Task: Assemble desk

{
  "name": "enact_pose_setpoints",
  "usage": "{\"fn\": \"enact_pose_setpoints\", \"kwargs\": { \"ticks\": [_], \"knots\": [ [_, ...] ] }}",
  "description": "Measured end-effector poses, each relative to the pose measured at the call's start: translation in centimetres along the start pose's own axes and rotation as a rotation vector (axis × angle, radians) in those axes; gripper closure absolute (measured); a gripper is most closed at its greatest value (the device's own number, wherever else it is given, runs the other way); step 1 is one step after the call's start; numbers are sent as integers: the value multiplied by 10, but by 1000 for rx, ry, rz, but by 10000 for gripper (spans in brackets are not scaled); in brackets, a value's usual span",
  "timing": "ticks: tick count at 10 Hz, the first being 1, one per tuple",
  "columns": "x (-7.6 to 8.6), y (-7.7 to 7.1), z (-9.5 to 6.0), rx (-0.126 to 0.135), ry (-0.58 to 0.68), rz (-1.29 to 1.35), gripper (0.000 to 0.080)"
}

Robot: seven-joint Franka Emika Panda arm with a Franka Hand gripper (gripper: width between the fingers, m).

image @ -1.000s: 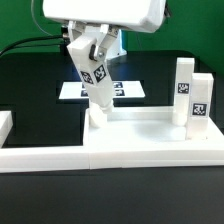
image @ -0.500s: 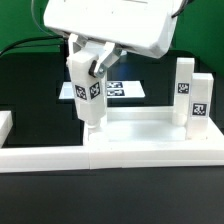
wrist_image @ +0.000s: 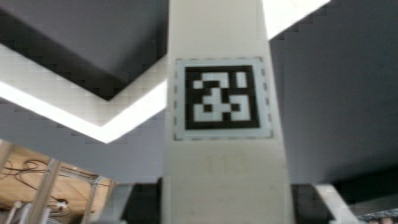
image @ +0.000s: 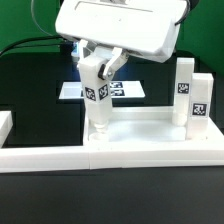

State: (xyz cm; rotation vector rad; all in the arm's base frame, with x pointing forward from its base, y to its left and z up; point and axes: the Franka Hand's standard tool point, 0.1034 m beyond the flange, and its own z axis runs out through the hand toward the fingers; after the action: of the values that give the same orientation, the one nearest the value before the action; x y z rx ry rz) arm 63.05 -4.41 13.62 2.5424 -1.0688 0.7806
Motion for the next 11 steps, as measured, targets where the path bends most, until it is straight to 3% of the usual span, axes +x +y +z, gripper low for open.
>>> {"fn": "enact_pose_setpoints", "kwargs": {
  "ticks": [4, 5, 6, 7, 9, 11],
  "knots": [
    [-1, -3, 1, 2, 9, 15, 511],
    [-6, -10, 0, 10, 32, 13, 511],
    [1, -15, -6, 42, 62, -3, 511],
    [3, -21, -11, 57, 94, -8, 511],
    [6, -23, -15, 46, 148, -39, 511],
    [10, -10, -5, 20, 175, -51, 511]
  ]
}}
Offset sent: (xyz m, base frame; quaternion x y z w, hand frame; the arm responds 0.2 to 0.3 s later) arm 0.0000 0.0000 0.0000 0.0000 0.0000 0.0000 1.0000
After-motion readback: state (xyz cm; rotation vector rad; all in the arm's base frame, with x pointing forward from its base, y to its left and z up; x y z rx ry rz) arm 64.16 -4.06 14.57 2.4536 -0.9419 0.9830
